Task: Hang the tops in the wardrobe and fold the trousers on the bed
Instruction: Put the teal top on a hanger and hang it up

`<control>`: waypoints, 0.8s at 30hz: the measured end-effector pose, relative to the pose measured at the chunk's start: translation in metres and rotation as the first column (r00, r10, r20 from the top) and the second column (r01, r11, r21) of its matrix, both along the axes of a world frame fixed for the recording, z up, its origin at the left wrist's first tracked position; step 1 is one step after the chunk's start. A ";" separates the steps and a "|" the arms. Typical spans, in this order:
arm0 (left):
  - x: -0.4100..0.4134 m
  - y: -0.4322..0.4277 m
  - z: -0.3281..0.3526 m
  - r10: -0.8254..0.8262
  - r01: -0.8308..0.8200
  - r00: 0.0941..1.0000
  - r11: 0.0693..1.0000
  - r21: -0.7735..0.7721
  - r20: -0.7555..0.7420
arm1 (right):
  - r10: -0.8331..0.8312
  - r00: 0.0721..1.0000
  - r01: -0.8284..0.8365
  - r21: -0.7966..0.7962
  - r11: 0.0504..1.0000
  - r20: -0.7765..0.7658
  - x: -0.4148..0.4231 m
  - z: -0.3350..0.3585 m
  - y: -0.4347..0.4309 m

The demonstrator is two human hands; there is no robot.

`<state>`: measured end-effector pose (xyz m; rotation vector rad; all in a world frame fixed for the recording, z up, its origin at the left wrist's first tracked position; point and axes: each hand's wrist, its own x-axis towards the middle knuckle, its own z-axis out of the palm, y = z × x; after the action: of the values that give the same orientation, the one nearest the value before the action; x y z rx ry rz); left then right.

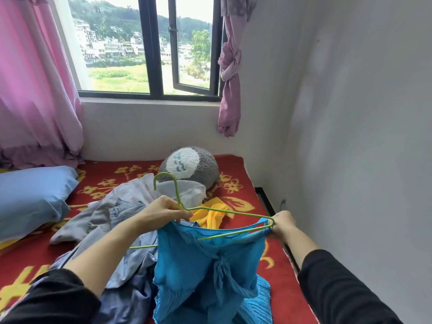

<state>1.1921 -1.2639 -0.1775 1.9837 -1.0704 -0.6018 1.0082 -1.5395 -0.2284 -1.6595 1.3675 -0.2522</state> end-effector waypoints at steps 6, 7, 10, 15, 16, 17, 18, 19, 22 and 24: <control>0.006 0.010 -0.002 0.021 -0.023 0.999 0.996 0.089 0.029 | 0.091 0.986 -0.116 -0.188 0.975 -0.136 -0.012 0.002 -0.009; 0.006 0.012 -0.003 0.006 -0.012 0.999 0.993 0.120 0.050 | 0.094 0.986 -0.120 -0.198 0.973 -0.136 -0.014 0.004 -0.009; 0.003 0.012 -0.002 0.023 -0.033 0.996 0.990 0.136 0.081 | 0.127 0.983 -0.150 -0.186 0.971 -0.131 -0.013 0.015 -0.004; -0.003 0.001 -0.003 0.149 -0.159 0.981 0.985 0.070 0.121 | 0.218 0.966 -0.244 -0.209 0.947 -0.141 0.000 0.024 0.009; -0.003 -0.001 -0.004 0.187 -0.195 0.973 0.979 0.049 0.138 | 0.238 0.958 -0.271 -0.232 0.934 -0.160 0.002 0.026 0.013; -0.002 -0.003 -0.005 0.238 -0.245 0.959 0.969 0.028 0.155 | 0.248 0.952 -0.290 -0.267 0.919 -0.178 0.005 0.026 0.015; -0.001 -0.005 -0.006 0.291 -0.297 0.941 0.955 0.008 0.175 | 0.248 0.950 -0.298 -0.302 0.906 -0.191 0.008 0.028 0.018; -0.001 -0.007 -0.007 0.335 -0.341 0.921 0.940 -0.005 0.200 | 0.243 0.952 -0.294 -0.322 0.900 -0.187 0.011 0.030 0.020; -0.003 -0.012 -0.008 0.419 -0.423 0.875 0.905 -0.039 0.241 | 0.262 0.960 -0.281 -0.333 0.900 -0.102 0.018 0.037 0.032; -0.007 -0.017 -0.007 0.442 -0.435 0.873 0.897 -0.079 0.207 | 0.375 0.927 -0.360 -0.225 0.905 0.023 0.021 0.044 0.041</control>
<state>1.1854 -1.2813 -0.1843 2.2077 -0.7037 -0.1209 1.0290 -1.4983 -0.1848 -2.0361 0.9768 -0.2380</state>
